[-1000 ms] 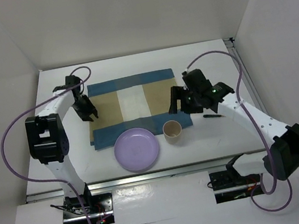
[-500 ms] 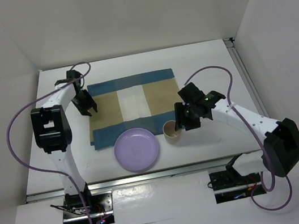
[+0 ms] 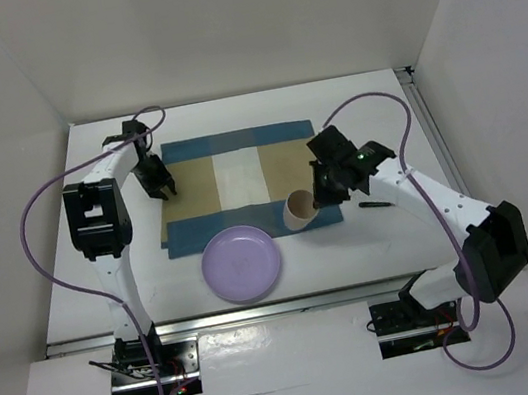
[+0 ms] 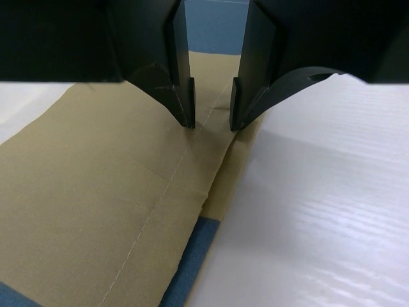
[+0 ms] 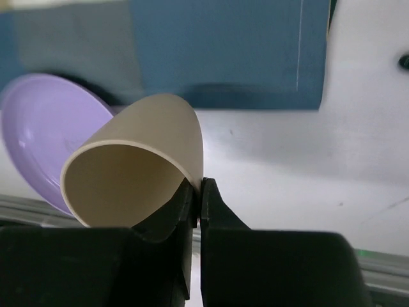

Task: Set the dinner table for one person

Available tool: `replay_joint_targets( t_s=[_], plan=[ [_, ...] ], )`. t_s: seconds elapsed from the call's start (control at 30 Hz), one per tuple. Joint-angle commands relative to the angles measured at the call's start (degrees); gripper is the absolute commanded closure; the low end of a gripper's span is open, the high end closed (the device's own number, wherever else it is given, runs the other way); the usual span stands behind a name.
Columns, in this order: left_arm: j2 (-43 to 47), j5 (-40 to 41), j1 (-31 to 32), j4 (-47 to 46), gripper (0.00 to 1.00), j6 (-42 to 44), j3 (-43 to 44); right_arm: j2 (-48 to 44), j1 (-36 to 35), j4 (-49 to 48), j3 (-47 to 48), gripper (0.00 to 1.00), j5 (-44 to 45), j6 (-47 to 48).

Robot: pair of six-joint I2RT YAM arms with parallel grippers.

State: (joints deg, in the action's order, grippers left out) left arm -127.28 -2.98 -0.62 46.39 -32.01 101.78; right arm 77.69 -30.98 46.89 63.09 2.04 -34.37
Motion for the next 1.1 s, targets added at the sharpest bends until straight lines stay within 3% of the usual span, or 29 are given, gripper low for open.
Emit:
replay_joint_targets(
  t_s=[0.0, 0.27, 0.37, 0.4, 0.5, 0.6, 0.7, 0.93, 0.97, 1.03, 1.07],
  plan=[
    [-3.5, -2.5, 2.0, -1.0, 0.55, 1.2, 1.0, 1.7, 0.8, 2.6, 9.4, 1.0, 5.9, 1.5],
    [-3.5, -1.2, 3.2, 2.1, 0.55, 1.7, 4.9, 17.7, 9.9, 1.2, 30.4, 1.0, 6.7, 7.3],
    [0.6, 2.3, 3.2, 3.5, 0.48, 1.2, 5.5, 26.6, 13.7, 1.3, 39.9, 1.0, 6.7, 7.8],
    [3.3, 3.2, 3.2, 4.4, 0.37, 1.2, 5.5, 30.9, 13.8, 1.9, 42.2, 1.0, 6.7, 7.8],
    [9.7, 5.1, 3.2, 5.0, 0.26, 1.2, 4.1, 38.3, 15.0, 3.3, 52.4, 1.0, 8.6, 8.4],
    [15.6, 4.3, 3.2, 5.0, 0.2, 0.6, -0.9, 44.1, 15.5, 4.9, 56.9, 1.0, 9.7, 8.4],
    [26.3, 0.2, 4.5, 2.5, 0.2, 0.0, -12.5, 48.3, 16.1, 5.4, 61.1, 1.0, 9.2, 8.9],
    [39.5, -4.0, 10.7, 0.2, 0.17, -3.5, -31.5, 53.4, 17.8, 4.9, 62.6, 1.0, 7.0, 8.9],
    [42.2, -4.8, 11.5, 0.2, 0.12, -4.2, -33.5, 53.4, 17.8, 4.9, 62.6, 0.98, 5.6, 8.9],
    [44.5, -4.8, 13.6, 0.2, 0.1, -5.3, -37.0, 53.4, 17.8, 4.9, 62.6, 0.83, 5.0, 8.9],
    [45.5, -5.4, 13.6, -0.3, 0.09, -5.3, -40.4, 53.4, 17.8, 4.4, 62.6, 0.62, 4.5, 8.9]
  ],
)
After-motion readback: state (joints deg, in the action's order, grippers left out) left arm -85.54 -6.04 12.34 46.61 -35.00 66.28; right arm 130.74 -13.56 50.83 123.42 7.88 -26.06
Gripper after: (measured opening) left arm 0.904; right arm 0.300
